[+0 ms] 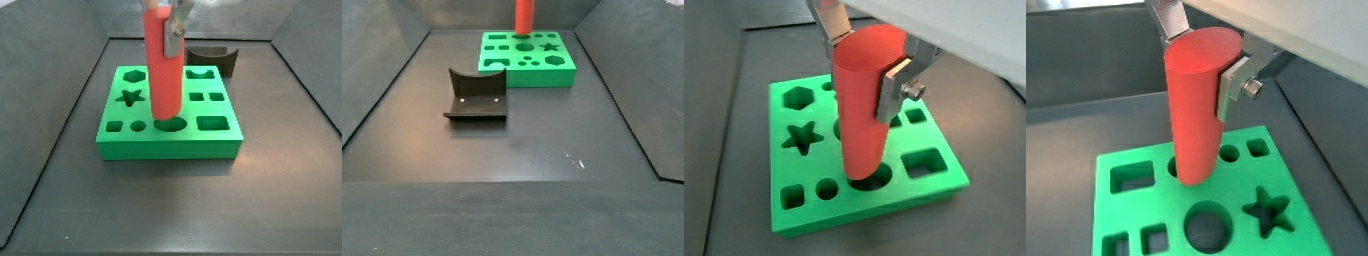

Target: Insert the oval object.

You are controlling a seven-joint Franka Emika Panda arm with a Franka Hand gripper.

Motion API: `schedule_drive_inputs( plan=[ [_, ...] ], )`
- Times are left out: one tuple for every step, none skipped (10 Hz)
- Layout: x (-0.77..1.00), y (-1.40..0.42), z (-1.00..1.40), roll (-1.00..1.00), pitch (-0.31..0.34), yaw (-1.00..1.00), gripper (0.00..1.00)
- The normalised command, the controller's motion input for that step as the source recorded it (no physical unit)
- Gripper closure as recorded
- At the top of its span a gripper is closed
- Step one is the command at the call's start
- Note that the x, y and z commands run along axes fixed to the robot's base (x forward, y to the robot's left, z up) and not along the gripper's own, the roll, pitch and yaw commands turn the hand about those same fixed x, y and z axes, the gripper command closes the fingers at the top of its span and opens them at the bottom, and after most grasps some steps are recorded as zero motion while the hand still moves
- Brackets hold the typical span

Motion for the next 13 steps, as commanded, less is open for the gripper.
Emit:
schedule_drive_inputs(
  plan=[
    [0.00,-0.04,-0.23,-0.08,-0.046,-1.00,1.00],
    [0.00,-0.04,-0.23,-0.08,-0.040,-1.00,1.00],
    [0.00,-0.03,-0.23,-0.08,-0.027,-1.00,1.00],
    [0.00,-0.03,-0.23,-0.08,-0.026,-1.00,1.00],
    [0.00,-0.03,-0.23,-0.08,-0.026,-1.00,1.00],
    [0.13,-0.03,-0.21,-0.12,-0.041,-0.86,1.00],
    [0.41,-0.09,-0.23,-0.02,0.000,-0.66,1.00],
    [0.40,-0.09,-0.24,-0.01,0.000,-0.67,1.00],
    [0.20,-0.09,-0.17,0.00,0.000,-0.44,1.00],
    [0.00,0.00,-0.04,-0.02,-0.026,-0.03,1.00],
    [0.00,0.00,-0.06,0.00,0.000,0.00,1.00],
    [-0.01,-0.07,-0.11,0.00,-0.083,0.00,1.00],
    [-0.02,-0.14,-0.13,0.00,-0.147,0.01,1.00]
  ],
)
